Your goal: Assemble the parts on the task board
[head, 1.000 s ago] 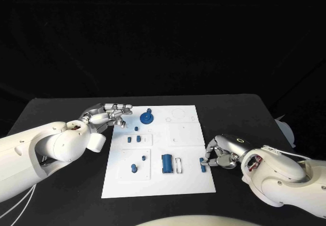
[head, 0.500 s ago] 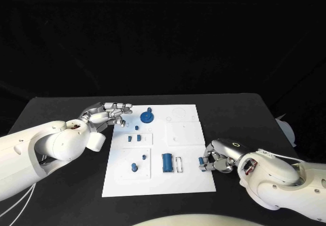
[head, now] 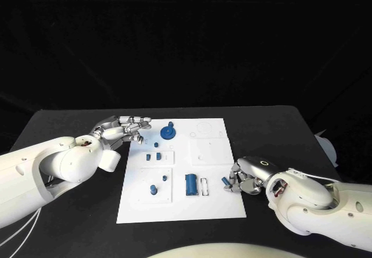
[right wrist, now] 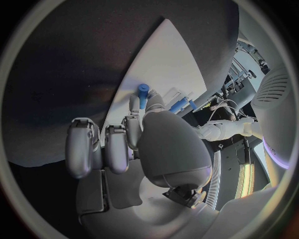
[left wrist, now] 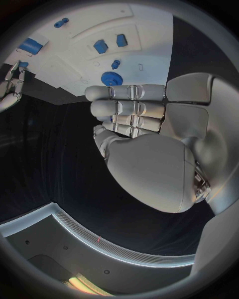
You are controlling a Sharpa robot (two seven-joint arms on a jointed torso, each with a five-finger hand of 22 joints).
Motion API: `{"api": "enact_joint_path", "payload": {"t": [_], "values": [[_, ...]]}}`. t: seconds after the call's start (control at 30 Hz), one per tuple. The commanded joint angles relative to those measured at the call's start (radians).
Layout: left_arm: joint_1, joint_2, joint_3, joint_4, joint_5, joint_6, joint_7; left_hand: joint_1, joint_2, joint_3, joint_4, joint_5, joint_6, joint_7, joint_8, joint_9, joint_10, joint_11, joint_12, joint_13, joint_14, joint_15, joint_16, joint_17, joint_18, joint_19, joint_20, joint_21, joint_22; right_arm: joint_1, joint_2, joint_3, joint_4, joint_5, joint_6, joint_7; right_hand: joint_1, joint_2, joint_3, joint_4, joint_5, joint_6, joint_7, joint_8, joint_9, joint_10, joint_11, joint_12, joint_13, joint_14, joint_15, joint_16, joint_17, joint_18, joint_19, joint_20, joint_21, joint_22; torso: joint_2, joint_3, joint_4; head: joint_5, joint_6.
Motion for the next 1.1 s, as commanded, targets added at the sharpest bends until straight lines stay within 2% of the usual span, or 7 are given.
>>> {"api": "enact_joint_path", "payload": {"t": [0.03,0.17,0.27,0.4,0.53,0.7,1.1], "values": [[0.000,0.000,0.001,0.003,0.002,0.021,0.011,-0.007,0.001,-0.004,0.003,0.001,-0.001,0.002,0.006,-0.001,-0.005,-0.002,0.006,0.002,-0.005,0.001,0.003,-0.001,0.020,-0.005,0.000,-0.004,-0.001,-0.017,0.010,-0.007,-0.015,-0.029,0.034,-0.008,0.023,0.008,0.000,-0.007,-0.003,-0.004,-0.005,-0.007,-0.007,0.025,-0.023,-0.002,-0.137,0.069,-0.005,0.005,0.085,-0.004,0.030,-0.004,0.004,0.207,0.000,0.0000,-0.0002,0.000,0.000],[0.000,-0.001,0.001,0.004,0.002,0.021,0.011,-0.007,0.001,-0.004,0.002,0.001,-0.001,0.002,0.007,-0.001,-0.006,-0.002,0.006,0.002,-0.006,0.001,0.003,-0.001,0.021,-0.006,0.000,-0.004,-0.001,-0.024,0.021,-0.007,-0.018,-0.047,0.037,-0.009,0.042,0.009,0.004,-0.012,-0.012,-0.002,-0.006,-0.009,-0.007,0.025,-0.023,-0.002,-0.136,0.069,-0.005,0.005,0.086,-0.004,0.030,-0.004,0.004,0.208,0.000,-0.0005,0.0004,0.000,0.003],[0.000,-0.001,0.001,0.004,0.002,0.020,0.012,-0.007,0.001,-0.004,0.002,0.001,-0.001,0.002,0.007,-0.002,-0.006,-0.002,0.006,0.002,-0.006,0.001,0.003,-0.001,0.021,-0.006,0.000,-0.005,-0.002,-0.027,0.026,-0.007,-0.022,-0.055,0.038,-0.012,0.055,0.019,0.013,-0.006,-0.053,0.001,-0.005,-0.014,-0.008,0.026,-0.023,-0.002,-0.135,0.069,-0.005,0.006,0.088,-0.005,0.031,-0.005,0.005,0.209,0.000,-0.0010,0.0000,0.000,0.002],[0.000,-0.001,0.001,0.004,0.002,0.010,0.021,-0.010,0.003,-0.004,0.005,0.001,-0.001,0.003,0.007,-0.002,-0.007,-0.001,0.007,0.002,-0.006,0.001,0.003,-0.002,0.020,-0.006,0.000,-0.005,-0.001,-0.028,0.029,-0.007,-0.024,-0.058,0.039,-0.019,0.066,0.029,0.023,-0.005,-0.055,0.002,-0.007,-0.016,-0.009,0.027,-0.024,0.000,-0.133,0.070,-0.006,0.007,0.091,-0.005,0.032,-0.006,0.007,0.209,0.000,-0.0011,0.0001,0.001,0.002],[0.000,-0.002,0.001,0.005,0.000,0.005,0.025,-0.010,0.003,-0.004,0.005,0.001,-0.001,0.003,0.007,-0.002,-0.007,-0.001,0.007,0.002,-0.006,0.001,0.003,-0.002,0.020,-0.006,0.001,-0.005,-0.001,-0.028,0.031,-0.007,-0.015,-0.023,-0.013,-0.017,0.104,0.045,0.057,-0.010,-0.095,0.009,-0.012,-0.018,-0.009,0.036,-0.030,0.013,-0.123,0.073,-0.010,0.018,0.106,-0.010,0.043,-0.010,0.032,0.216,0.000,0.0001,-0.0006,0.004,0.005],[0.000,0.001,0.001,0.009,-0.013,0.000,0.032,-0.017,0.012,-0.003,0.013,0.002,-0.002,0.003,0.008,-0.002,-0.008,-0.001,0.010,0.002,-0.007,0.002,0.005,-0.003,0.020,-0.006,0.001,-0.006,-0.003,-0.016,0.035,-0.006,0.010,0.037,-0.089,-0.007,0.109,0.046,0.066,-0.009,-0.092,0.011,-0.014,-0.019,-0.009,0.040,-0.031,0.020,-0.118,0.076,-0.012,0.026,0.118,-0.015,0.053,-0.010,0.060,0.224,0.000,-0.0001,0.0002,0.005,0.005],[0.000,0.004,0.001,0.021,-0.019,-0.008,0.061,-0.017,0.017,0.000,0.014,0.003,-0.002,0.002,0.009,-0.003,-0.009,-0.002,0.012,0.002,-0.007,0.002,0.006,-0.004,0.020,-0.005,0.001,-0.005,-0.002,0.022,0.049,-0.006,0.043,0.136,-0.135,-0.008,0.103,0.041,0.075,0.002,-0.076,0.014,-0.014,-0.022,-0.009,0.042,-0.031,0.020,-0.117,0.077,-0.012,0.028,0.121,-0.016,0.055,-0.011,0.062,0.225,0.003,0.0004,0.0025,0.008,0.003]]}}
